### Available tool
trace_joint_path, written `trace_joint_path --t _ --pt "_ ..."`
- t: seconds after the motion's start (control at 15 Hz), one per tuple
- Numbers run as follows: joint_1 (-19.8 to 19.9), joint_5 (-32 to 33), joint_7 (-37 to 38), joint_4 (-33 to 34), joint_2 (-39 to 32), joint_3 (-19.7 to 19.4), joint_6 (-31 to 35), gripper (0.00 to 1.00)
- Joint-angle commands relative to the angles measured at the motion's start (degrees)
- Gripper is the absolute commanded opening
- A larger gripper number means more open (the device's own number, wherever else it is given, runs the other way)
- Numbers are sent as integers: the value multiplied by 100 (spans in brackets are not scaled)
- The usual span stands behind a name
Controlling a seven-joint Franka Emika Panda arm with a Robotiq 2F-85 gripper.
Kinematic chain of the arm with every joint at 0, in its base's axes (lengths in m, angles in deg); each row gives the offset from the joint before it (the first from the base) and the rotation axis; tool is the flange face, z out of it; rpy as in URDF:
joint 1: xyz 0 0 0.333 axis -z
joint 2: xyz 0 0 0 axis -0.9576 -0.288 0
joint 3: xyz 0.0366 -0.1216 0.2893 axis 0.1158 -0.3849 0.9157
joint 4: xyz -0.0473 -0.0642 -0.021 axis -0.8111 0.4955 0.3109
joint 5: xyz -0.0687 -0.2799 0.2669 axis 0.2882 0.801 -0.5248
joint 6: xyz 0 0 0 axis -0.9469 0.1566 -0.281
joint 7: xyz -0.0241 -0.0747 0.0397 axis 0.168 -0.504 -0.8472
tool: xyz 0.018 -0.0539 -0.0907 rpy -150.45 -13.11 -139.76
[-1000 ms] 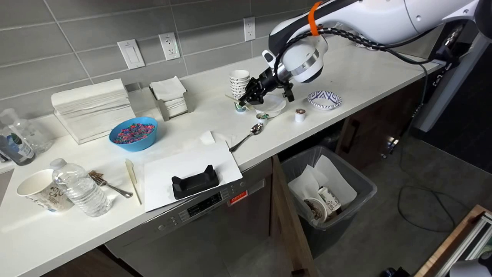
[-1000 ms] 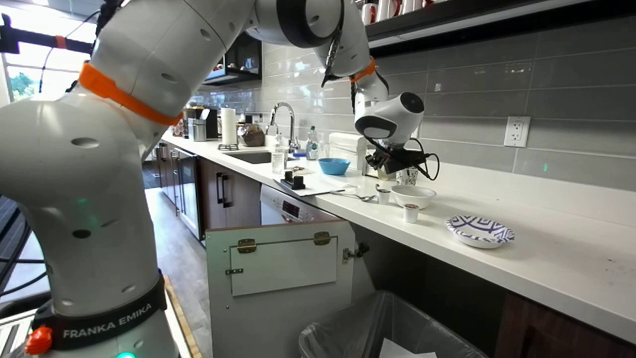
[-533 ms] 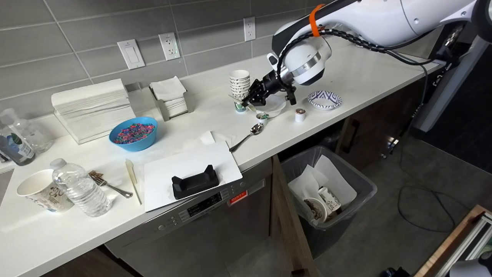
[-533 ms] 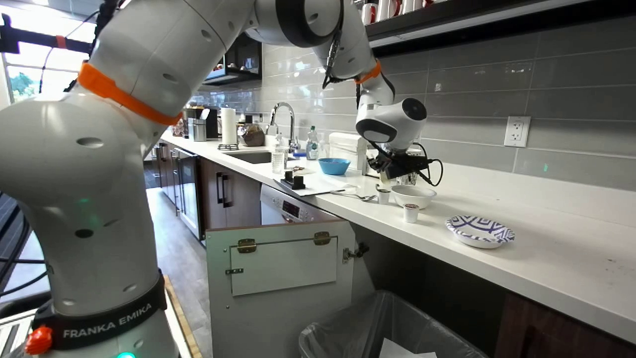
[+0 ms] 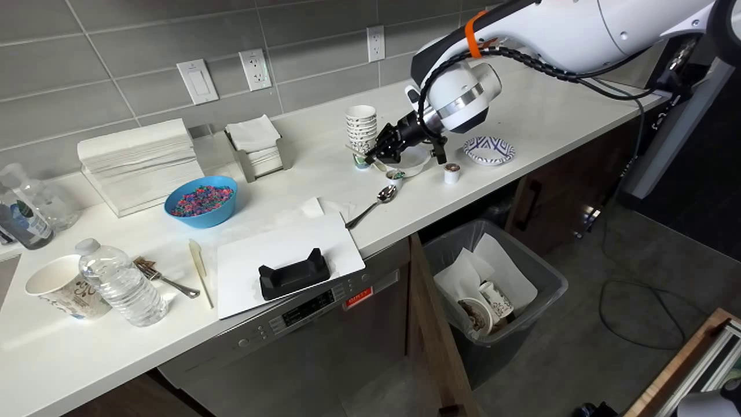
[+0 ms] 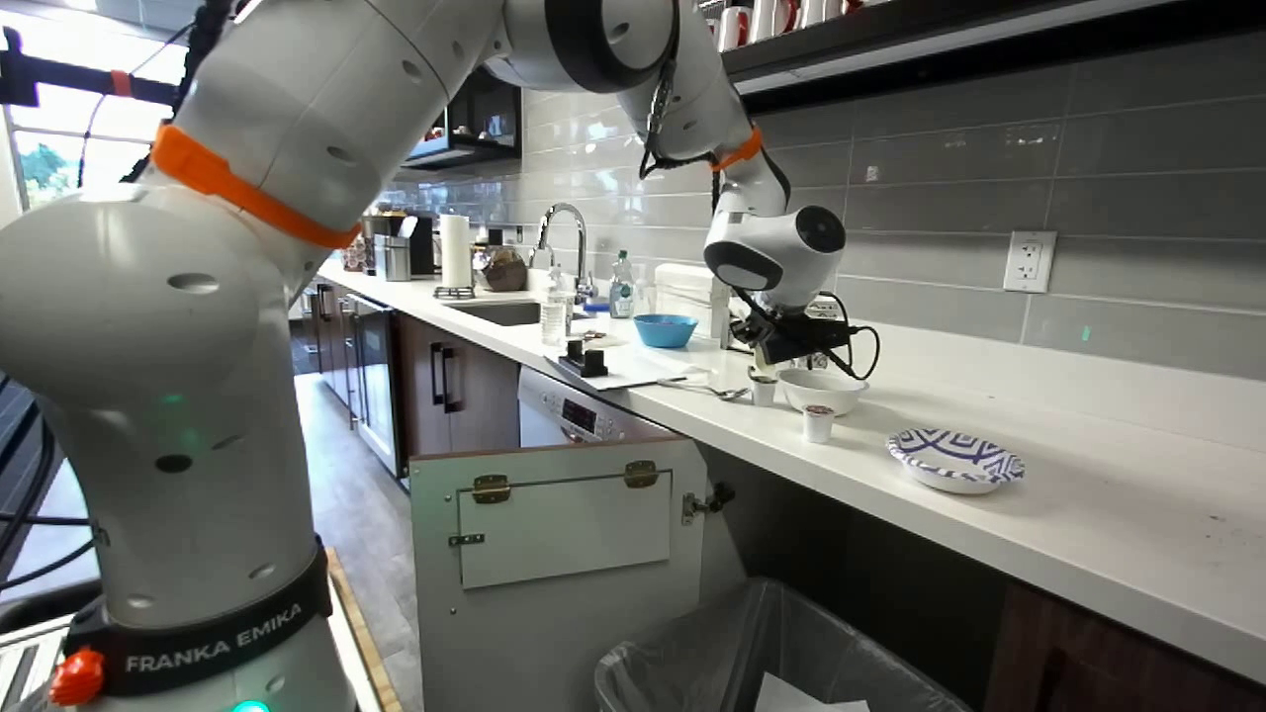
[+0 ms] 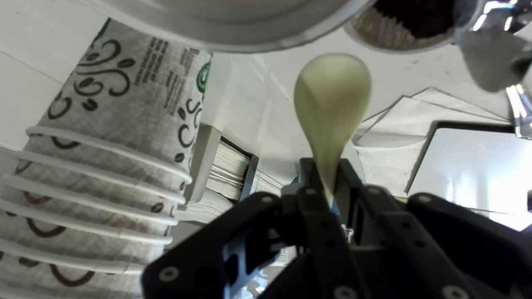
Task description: Use the white spoon to collect some coffee beans from the coffee pod on the left then place them inside the white bowl.
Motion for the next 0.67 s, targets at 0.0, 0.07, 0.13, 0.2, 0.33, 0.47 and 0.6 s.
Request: trace_joint_path --t 0.0,0.07,0.13,0.2,0.33,0.47,0.6 --pt "-217 -483 -275 -270 252 -241 1 4" --pt "-258 -564 -299 -296 278 -286 11 4" --pt "-296 -640 -316 -315 292 -333 13 4" --pt "-98 -553 -292 -361 268 -88 127 4" --pt "-99 -569 -281 -445 308 -95 132 4" --pt "-78 -625 -313 -522 349 -88 177 4" --pt "-52 -699 -390 -573 386 -70 203 4"
